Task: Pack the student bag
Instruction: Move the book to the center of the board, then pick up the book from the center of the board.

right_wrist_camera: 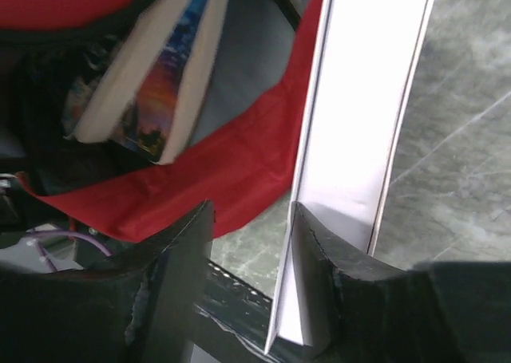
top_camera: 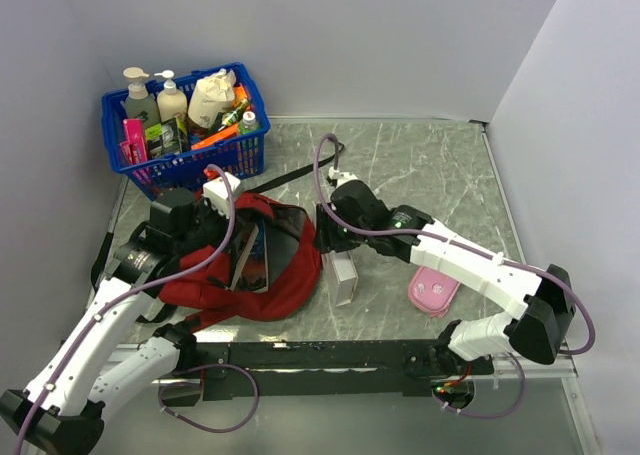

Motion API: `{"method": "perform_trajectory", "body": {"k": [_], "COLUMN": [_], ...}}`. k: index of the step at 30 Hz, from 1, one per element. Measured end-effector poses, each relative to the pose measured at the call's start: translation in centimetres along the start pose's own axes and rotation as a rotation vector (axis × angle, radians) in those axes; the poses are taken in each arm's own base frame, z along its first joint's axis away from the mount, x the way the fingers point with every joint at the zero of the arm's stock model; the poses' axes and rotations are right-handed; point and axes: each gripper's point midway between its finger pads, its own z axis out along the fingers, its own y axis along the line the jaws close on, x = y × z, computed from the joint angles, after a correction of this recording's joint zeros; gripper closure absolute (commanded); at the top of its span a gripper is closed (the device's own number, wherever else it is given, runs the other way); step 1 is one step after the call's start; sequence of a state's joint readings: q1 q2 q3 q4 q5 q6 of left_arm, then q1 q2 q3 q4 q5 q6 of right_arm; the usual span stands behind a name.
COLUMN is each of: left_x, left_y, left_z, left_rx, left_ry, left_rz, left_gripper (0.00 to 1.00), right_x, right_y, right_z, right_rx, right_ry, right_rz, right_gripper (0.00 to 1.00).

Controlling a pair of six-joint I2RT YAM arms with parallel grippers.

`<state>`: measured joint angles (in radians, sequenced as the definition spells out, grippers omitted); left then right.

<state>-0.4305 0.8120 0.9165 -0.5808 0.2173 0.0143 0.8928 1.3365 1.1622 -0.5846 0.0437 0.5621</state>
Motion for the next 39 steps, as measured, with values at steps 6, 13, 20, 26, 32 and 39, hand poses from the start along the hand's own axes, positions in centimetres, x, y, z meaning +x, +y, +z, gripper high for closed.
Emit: {"method": "perform_trajectory", "body": {"k": [6, 13, 20, 26, 32, 39], "left_x": [-0.1, -0.1, -0.2, -0.4, -0.4, -0.4], "left_y": [0.0, 0.0, 0.0, 0.0, 0.0, 0.0], "left_z": [-0.1, -0.1, -0.3, -0.8, -0.9, -1.0], "left_rx": [0.0, -0.001, -0.003, -0.008, -0.01, -0.01], "left_ry": [-0.005, -0.005, -0.011, -0.027, -0.028, -0.028], "left_rz": [0.001, 0.001, 0.002, 0.005, 0.004, 0.004], "left_gripper": [0.99, 0.99, 0.99, 0.99, 0.99, 0.99], "right_x": [-3.2, -3.5, -1.0, -0.4, 0.6, 0.5], "right_y": [1.4, -1.5, -3.7, -4.0, -4.7, -5.5], "right_z": [-2.4, -2.7, 0.4, 1.7, 3.7, 3.8], "right_rx": [0.024, 0.197, 0.337, 0.357, 0.394, 0.412], "right_ry": [-0.09, -0.113, 0.0, 0.03, 0.062, 0.051], "right_rz": [-0.035, -0.059, -0.101, -0.117, -0.133, -0.096], "right_gripper": [0.0, 0.0, 0.0, 0.1, 0.6, 0.8]}}
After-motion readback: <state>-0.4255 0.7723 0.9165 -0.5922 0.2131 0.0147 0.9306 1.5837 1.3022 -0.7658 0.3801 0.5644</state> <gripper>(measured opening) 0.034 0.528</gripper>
